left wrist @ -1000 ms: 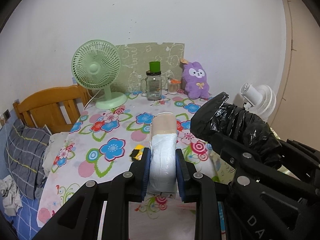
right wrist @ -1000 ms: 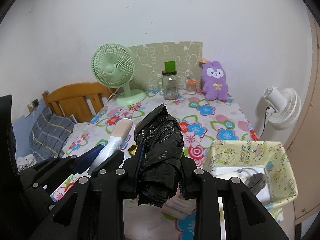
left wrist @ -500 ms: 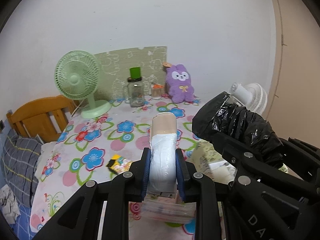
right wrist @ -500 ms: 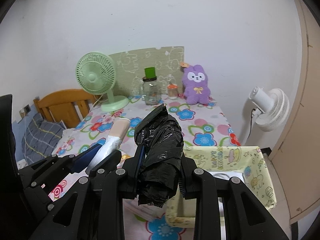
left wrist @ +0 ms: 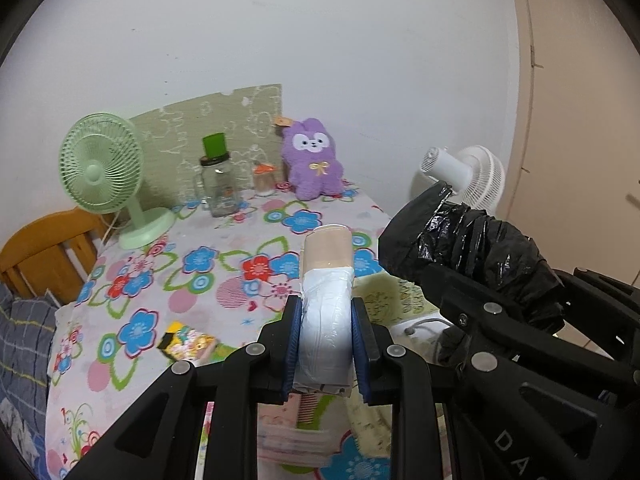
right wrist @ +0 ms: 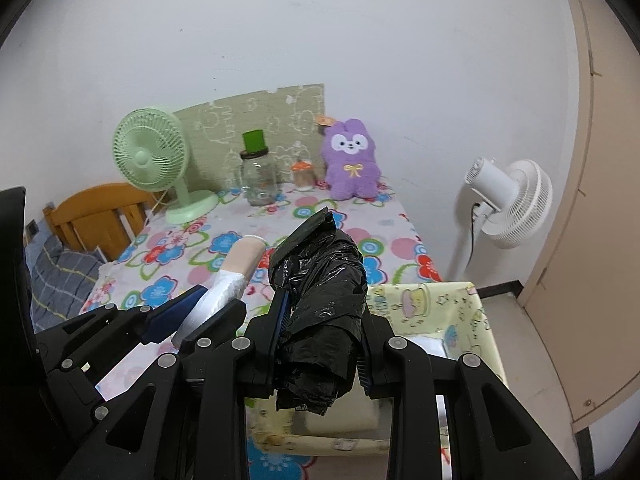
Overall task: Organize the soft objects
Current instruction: 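Carry the white rolled cloth and black bag over the patterned box with both tools, then open left tool to drop the white cloth while right tool releases the black bag into the box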
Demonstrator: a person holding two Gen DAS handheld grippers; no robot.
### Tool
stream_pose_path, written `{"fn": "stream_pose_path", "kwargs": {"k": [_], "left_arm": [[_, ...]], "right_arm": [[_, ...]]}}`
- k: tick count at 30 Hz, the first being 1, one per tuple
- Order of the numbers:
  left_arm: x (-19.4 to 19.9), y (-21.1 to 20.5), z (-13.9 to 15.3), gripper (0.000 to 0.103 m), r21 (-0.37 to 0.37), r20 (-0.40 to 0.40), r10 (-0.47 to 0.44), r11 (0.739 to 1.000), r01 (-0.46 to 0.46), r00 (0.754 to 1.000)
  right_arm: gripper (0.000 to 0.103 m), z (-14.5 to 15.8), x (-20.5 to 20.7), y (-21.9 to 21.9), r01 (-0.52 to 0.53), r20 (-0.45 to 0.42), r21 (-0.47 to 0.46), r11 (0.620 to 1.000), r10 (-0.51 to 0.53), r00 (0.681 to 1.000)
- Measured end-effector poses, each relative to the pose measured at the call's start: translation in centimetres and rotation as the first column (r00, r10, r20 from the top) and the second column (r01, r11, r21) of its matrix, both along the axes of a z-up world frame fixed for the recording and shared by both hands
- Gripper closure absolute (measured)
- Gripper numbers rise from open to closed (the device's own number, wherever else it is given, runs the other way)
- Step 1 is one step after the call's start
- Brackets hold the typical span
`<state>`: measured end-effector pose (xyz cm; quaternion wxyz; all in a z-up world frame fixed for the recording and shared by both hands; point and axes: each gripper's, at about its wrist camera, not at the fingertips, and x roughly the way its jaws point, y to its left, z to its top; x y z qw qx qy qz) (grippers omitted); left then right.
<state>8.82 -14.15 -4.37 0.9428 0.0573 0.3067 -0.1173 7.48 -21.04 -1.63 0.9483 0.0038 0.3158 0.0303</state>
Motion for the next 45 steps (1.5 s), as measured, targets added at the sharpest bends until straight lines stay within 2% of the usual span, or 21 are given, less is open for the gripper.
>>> {"fn": "stream_pose_path", "kwargs": {"k": [10, 15, 21, 23, 25, 28, 34, 36, 38, 45], "left_arm": [[1.6, -3.3, -1.8, 0.079, 0.018, -0.048, -0.106, 0.994, 0.107, 0.993], [2.4, -4.2, -2.8, 0.077, 0.027, -0.080, -0.129, 0.991, 0.132, 0.988], [3.1, -4.3, -3.5, 0.057, 0.041, -0.102, -0.113, 0.992, 0.118, 0.988], [3.4, -4.1, -3.6, 0.035, 0.033, -0.107, -0.105, 0.993, 0.109, 0.989], [3.4, -3.8, -3.6, 0.033, 0.035, -0.088, -0.083, 0.996, 0.086, 0.993], [3.7, -3.6, -3.6, 0.030, 0.034, -0.091, -0.080, 0.996, 0.083, 0.993], [4.0, -3.0, -3.7, 0.025, 0.038, -0.097, -0.058, 0.997, 0.062, 0.994], [4.0, -2.7, -3.7, 0.020, 0.031, -0.097, -0.058, 0.998, 0.061, 0.994], [3.8, -2.6, -3.5, 0.017, 0.022, -0.092, -0.063, 0.998, 0.066, 0.994], [3.2, -1.6, -2.8, 0.015, 0.018, -0.078, -0.071, 0.997, 0.073, 0.994]], "right_arm": [[0.070, -1.7, 0.9, -3.3, 0.061, -0.040, 0.005, 0.998, -0.061, 0.997], [0.070, -2.8, 1.5, -4.4, 0.082, -0.069, 0.008, 0.997, -0.082, 0.994], [0.070, -3.8, 2.4, -4.6, 0.082, -0.096, 0.015, 0.997, -0.080, 0.992], [0.070, -4.0, 2.7, -4.6, 0.076, -0.101, 0.027, 0.997, -0.073, 0.992], [0.070, -4.1, 3.0, -4.7, 0.073, -0.103, 0.043, 0.996, -0.068, 0.992], [0.066, -4.3, 3.4, -4.6, 0.074, -0.109, 0.054, 0.996, -0.067, 0.992], [0.048, -4.6, 4.1, -4.8, 0.114, -0.137, 0.059, 0.992, -0.105, 0.985], [0.035, -4.6, 4.0, -4.9, 0.116, -0.137, 0.069, 0.991, -0.106, 0.985], [0.030, -4.5, 3.8, -4.8, 0.116, -0.130, 0.081, 0.990, -0.105, 0.986], [0.019, -3.7, 2.8, -3.4, 0.124, -0.099, 0.043, 0.991, -0.119, 0.988]]}}
